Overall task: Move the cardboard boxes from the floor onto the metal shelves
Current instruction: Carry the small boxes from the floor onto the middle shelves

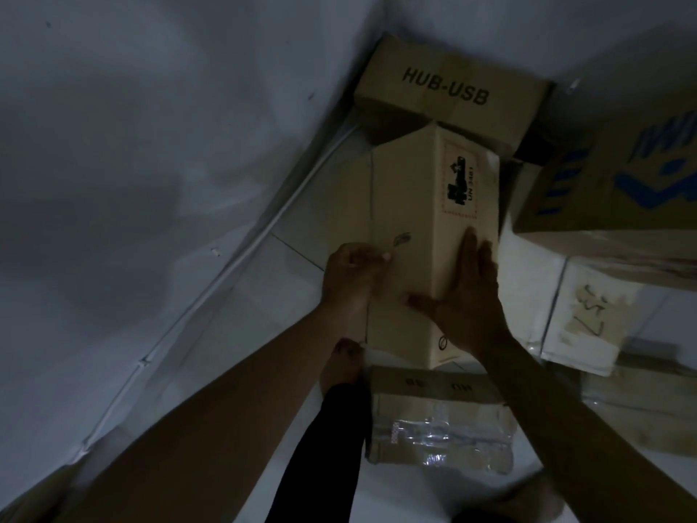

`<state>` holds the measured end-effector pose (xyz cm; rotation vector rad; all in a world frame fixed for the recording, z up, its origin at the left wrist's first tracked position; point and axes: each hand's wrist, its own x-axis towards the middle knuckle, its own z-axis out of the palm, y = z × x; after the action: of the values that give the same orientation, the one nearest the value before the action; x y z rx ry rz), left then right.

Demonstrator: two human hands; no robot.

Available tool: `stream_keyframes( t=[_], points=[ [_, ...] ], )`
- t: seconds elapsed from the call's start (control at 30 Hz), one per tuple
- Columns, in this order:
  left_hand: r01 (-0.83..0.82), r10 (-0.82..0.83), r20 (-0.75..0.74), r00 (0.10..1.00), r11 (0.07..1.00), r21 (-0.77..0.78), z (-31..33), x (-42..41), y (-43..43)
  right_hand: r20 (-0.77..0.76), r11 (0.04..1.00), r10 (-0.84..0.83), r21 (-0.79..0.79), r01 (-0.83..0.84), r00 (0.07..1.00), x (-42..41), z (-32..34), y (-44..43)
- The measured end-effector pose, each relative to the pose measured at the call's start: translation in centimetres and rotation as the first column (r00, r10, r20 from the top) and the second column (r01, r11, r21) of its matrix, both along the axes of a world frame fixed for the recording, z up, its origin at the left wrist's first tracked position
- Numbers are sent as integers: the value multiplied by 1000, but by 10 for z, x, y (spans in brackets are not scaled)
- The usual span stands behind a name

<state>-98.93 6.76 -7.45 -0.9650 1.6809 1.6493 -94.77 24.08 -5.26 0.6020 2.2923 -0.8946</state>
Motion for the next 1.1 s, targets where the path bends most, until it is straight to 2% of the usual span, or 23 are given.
stream_keyframes(
  t=[0.07,0.13,0.17,0.3,0.37,0.47,0.53,0.7,0.93,1.1],
  points=[
    [97,-92,38,995,983,-155,-9,-3,-9,-11,997,-36,-62,36,999,-1,-5,5],
    [280,-248,138,959,908,-312,-13,-2,-22,-17,985,-88,-148,84,996,-4,-9,9],
    [327,-281,182,942,887,-326,-13,-3,-27,-13,974,-118,-196,113,993,-6,-11,12],
    [186,-163,197,967,977,-107,-13,-1,-45,38,938,-153,-309,157,988,-7,-11,17],
    [148,-126,185,975,983,-111,-6,5,-54,66,897,-212,-384,220,975,-9,1,18],
    [103,-92,115,989,990,-98,18,25,-65,133,746,-327,-571,343,935,-7,28,26],
    [61,-57,54,997,994,-89,44,45,-70,163,694,-314,-633,343,935,1,51,33],
    [-48,45,-71,996,998,-44,141,94,-66,164,662,-270,-684,307,949,46,130,37],
    [-36,33,-206,978,999,-8,315,167,-69,65,651,-185,-740,171,981,110,282,60],
    [-154,120,-377,918,986,-60,460,257,-71,-27,638,59,-768,-59,998,157,407,57]
  ],
)
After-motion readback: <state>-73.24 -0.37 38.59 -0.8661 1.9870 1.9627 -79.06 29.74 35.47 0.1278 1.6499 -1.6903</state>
